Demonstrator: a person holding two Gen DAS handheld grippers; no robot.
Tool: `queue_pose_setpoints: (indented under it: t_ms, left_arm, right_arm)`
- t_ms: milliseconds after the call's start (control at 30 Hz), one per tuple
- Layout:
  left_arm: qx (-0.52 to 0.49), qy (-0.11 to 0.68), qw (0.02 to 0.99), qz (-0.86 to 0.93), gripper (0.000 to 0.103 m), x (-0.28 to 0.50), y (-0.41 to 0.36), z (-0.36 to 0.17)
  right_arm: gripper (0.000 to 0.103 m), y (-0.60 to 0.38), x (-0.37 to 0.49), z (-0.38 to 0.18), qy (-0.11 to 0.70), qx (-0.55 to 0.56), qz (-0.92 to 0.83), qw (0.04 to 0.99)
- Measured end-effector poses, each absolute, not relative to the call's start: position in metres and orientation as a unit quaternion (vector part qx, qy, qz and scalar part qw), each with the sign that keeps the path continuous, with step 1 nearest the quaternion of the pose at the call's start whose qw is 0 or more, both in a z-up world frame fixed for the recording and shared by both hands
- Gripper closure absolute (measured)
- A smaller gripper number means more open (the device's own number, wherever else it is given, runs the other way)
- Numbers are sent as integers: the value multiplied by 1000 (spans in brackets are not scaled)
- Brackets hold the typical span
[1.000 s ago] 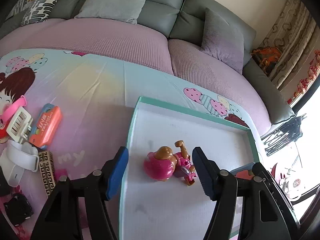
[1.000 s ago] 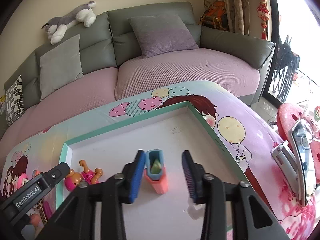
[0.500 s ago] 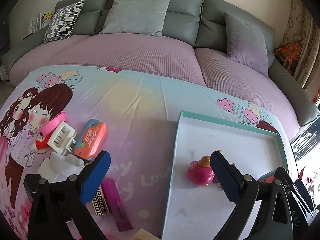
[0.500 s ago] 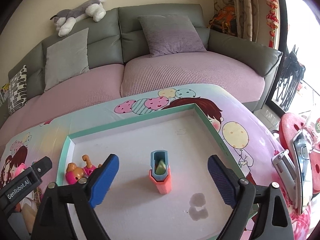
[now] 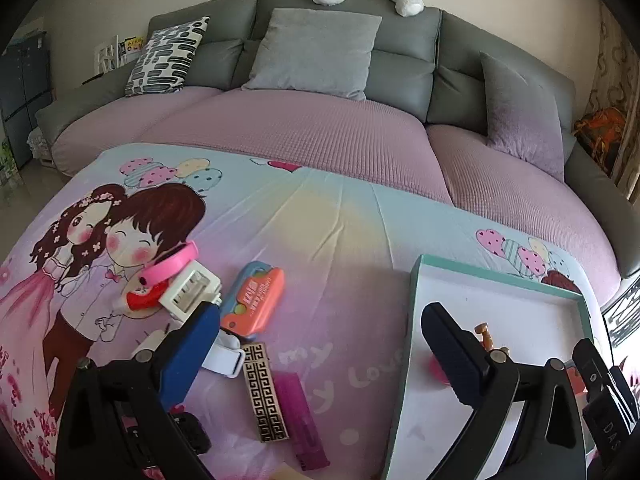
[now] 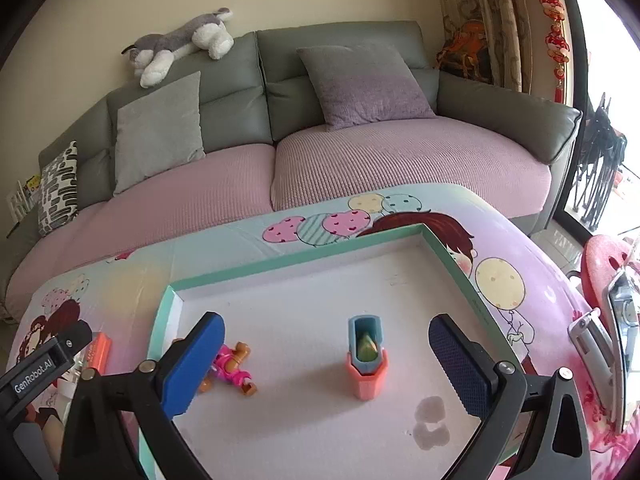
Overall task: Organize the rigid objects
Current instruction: 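Move both tools back to the pile of items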
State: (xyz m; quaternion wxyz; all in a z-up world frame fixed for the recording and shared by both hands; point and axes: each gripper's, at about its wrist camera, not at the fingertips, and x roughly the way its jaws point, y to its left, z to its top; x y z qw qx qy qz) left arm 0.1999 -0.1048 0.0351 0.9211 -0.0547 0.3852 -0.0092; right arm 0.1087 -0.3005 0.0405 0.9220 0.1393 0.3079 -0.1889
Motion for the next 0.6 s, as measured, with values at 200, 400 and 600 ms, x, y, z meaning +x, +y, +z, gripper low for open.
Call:
queue_pose_setpoints:
  t_ms: [200, 400, 600]
  left_arm:
    - [-60, 335, 940, 31, 2, 186, -74, 59]
    - [-83, 339, 935, 64, 2, 175, -32, 60]
    - [-98, 339, 929, 110, 2, 164, 16, 59]
  right_arm:
    - [0, -268, 115, 55, 291, 95, -155, 939]
    - [0, -233, 127, 55, 295, 104, -94, 945]
    - [0, -187, 138, 55, 300, 115, 7, 947]
